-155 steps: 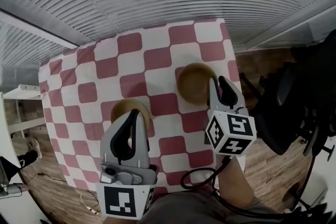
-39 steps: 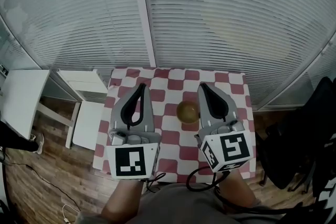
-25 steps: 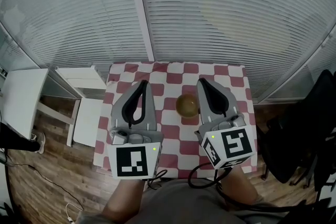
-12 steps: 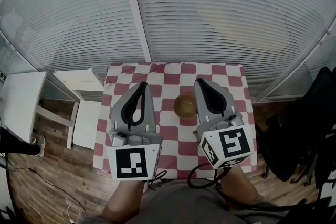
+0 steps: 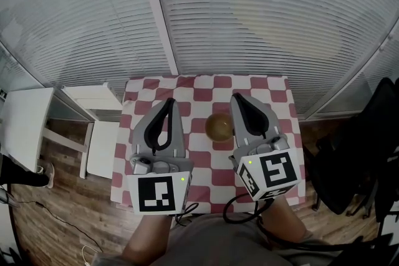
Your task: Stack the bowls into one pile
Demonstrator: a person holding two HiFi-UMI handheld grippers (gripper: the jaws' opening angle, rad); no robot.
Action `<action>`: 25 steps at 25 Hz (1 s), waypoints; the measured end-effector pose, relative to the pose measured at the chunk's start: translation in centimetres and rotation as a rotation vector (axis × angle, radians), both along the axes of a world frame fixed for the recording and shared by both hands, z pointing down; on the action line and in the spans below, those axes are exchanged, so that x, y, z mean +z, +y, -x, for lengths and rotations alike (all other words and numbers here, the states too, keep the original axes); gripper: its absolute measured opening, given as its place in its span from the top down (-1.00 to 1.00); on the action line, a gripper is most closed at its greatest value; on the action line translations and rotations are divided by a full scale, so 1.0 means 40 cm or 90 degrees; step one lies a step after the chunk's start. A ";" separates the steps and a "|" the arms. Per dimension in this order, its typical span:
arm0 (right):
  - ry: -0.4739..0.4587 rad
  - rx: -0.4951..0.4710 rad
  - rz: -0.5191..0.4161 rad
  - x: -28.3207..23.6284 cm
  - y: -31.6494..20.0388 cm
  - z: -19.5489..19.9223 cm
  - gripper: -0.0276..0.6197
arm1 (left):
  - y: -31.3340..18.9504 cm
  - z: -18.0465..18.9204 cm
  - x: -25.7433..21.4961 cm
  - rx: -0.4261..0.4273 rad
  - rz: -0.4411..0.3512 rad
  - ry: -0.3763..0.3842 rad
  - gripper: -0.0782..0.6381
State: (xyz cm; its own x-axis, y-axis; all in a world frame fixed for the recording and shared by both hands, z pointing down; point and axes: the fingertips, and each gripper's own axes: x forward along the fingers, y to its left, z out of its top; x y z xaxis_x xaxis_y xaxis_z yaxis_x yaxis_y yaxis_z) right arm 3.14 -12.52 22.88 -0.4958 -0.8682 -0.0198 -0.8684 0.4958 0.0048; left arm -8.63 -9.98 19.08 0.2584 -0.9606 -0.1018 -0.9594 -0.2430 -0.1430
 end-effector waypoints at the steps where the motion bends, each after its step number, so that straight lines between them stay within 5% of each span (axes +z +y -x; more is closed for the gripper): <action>1: 0.000 0.001 0.000 0.001 0.000 -0.002 0.84 | 0.000 -0.002 0.001 0.001 0.001 0.000 0.78; 25: -0.001 0.009 0.002 0.011 0.009 -0.022 0.84 | 0.009 -0.025 0.009 0.007 0.003 -0.001 0.78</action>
State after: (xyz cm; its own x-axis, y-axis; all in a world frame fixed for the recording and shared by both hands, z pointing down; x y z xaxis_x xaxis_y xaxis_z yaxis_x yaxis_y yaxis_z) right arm 4.01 -12.16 23.32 -0.4835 -0.8752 -0.0177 -0.8753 0.4836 0.0022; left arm -7.63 -9.61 19.44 0.2699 -0.9580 -0.0970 -0.9563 -0.2549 -0.1435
